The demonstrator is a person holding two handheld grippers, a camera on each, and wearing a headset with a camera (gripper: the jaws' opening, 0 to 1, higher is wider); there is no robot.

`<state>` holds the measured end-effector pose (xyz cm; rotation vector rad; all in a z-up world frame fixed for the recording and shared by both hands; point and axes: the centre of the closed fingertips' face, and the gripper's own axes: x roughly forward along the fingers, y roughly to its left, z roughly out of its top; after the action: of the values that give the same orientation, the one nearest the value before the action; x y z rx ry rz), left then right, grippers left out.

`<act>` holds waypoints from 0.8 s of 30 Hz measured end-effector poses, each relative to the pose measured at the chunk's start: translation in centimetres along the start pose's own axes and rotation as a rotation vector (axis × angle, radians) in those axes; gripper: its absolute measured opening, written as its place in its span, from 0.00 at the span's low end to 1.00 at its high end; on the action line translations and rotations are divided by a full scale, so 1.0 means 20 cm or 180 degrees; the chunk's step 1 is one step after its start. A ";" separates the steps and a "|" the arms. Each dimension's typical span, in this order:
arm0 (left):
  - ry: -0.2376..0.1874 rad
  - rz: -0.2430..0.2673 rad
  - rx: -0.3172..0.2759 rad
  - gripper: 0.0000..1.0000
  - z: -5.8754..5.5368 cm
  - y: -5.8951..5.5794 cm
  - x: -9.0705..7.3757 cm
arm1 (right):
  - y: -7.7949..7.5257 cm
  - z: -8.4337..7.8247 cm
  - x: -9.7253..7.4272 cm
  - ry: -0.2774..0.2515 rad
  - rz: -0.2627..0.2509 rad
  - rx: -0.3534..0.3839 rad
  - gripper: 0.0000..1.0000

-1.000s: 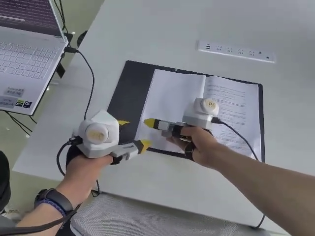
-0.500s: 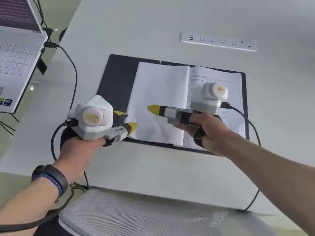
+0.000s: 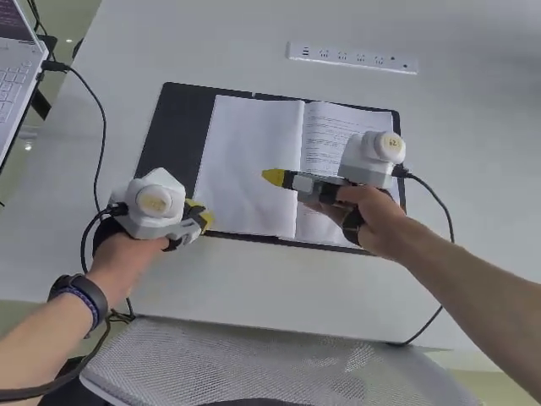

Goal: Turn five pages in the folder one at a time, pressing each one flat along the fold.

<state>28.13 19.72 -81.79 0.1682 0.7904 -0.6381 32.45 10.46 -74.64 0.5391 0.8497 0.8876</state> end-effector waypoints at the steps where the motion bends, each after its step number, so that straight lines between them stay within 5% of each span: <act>1: -0.0005 0.0026 0.0014 0.10 -0.01 0.00 0.00 | -0.01 0.00 -0.01 0.0000 -0.0005 -0.0005 0.30; 24: -0.0083 0.0104 0.0057 0.04 0.04 -0.01 -0.05 | -0.13 0.03 -0.03 0.0163 0.0037 -0.0152 0.23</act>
<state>27.91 19.76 -80.43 0.1885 0.7557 -0.6155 33.85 8.53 -75.95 0.4818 0.8705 0.9334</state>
